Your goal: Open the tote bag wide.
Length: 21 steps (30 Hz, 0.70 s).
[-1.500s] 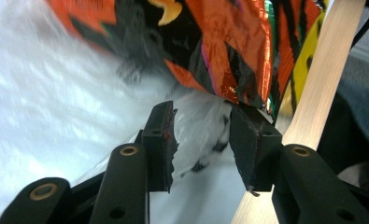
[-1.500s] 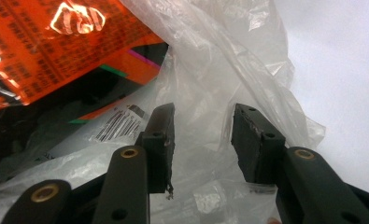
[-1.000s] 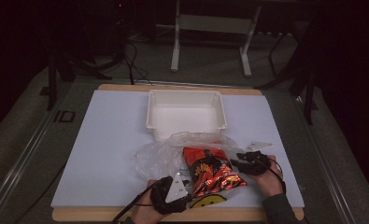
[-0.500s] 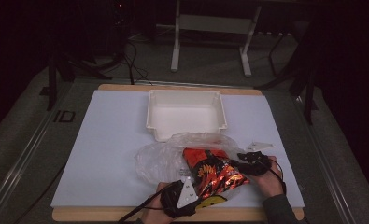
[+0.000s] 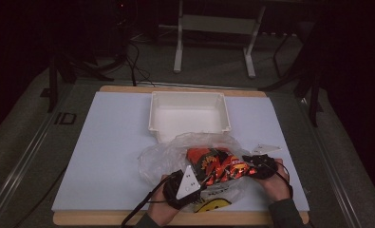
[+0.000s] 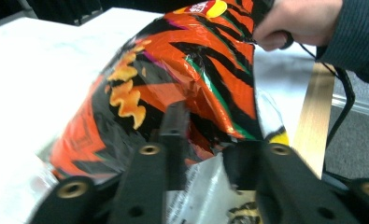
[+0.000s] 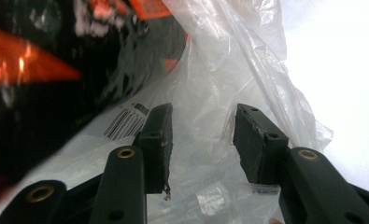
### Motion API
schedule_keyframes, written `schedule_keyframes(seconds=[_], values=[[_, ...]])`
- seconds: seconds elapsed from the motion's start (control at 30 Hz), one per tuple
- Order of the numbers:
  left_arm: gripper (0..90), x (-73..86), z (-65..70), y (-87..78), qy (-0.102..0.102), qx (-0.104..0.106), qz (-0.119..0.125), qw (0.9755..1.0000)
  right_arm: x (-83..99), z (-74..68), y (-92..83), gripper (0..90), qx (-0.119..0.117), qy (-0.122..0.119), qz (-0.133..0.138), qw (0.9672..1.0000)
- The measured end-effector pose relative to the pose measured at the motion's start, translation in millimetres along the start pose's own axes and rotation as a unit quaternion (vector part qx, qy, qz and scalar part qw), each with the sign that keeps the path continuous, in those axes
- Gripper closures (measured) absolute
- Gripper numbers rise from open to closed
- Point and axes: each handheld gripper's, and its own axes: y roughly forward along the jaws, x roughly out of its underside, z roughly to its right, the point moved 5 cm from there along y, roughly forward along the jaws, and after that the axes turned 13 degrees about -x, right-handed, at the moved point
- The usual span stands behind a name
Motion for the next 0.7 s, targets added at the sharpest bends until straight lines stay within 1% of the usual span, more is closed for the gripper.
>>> schedule_keyframes(seconds=[0.1, 0.17, 0.27, 0.3, 0.37, 0.43, 0.5, 0.57, 0.63, 0.67, 0.7], values=[[84.7, -6.0, -7.0, -1.5, -0.005, 0.000, 0.003, 1.0000, -0.9, -0.6, -1.8, 56.7, 0.000, -0.006, 0.001, 1.0000], [87.4, -10.2, -11.3, -3.2, -0.010, 0.004, 0.006, 0.9999, -1.4, -1.4, -2.6, 56.6, -0.001, -0.008, 0.000, 1.0000], [88.1, -16.3, -15.4, -7.0, -0.012, 0.014, 0.015, 0.9997, -2.5, -1.9, -4.4, 56.3, -0.002, -0.010, 0.004, 0.9999], [88.2, -18.5, -17.3, -8.8, -0.013, 0.020, 0.017, 0.9996, -3.1, -2.0, -5.1, 56.3, -0.002, -0.011, 0.005, 0.9999], [88.3, -21.3, -19.9, -11.1, -0.014, 0.024, 0.022, 0.9994, -4.0, -2.2, -6.3, 56.3, -0.003, -0.012, 0.007, 0.9999], [88.2, -23.9, -23.3, -14.3, -0.025, 0.030, 0.029, 0.9988, -3.9, -1.7, -6.8, 56.3, -0.001, -0.012, 0.006, 0.9999], [88.2, -26.0, -28.8, -18.5, -0.042, 0.039, 0.040, 0.9976, -2.3, -0.4, -6.1, 56.3, 0.000, -0.009, 0.004, 0.9999], [88.3, -27.2, -33.1, -21.7, -0.052, 0.045, 0.045, 0.9966, 0.1, 1.1, -4.8, 56.4, 0.001, -0.006, 0.002, 1.0000], [88.3, -28.7, -37.6, -25.5, -0.059, 0.045, 0.050, 0.9960, 1.3, 1.2, -4.2, 56.4, 0.000, -0.003, 0.001, 1.0000], [88.2, -29.1, -39.0, -26.6, -0.059, 0.043, 0.051, 0.9960, 1.5, 1.1, -3.9, 56.4, 0.000, -0.003, 0.000, 1.0000], [88.1, -29.4, -42.1, -27.9, -0.059, 0.037, 0.051, 0.9963, 1.5, 1.0, -4.0, 56.4, 0.000, -0.003, 0.000, 1.0000]])
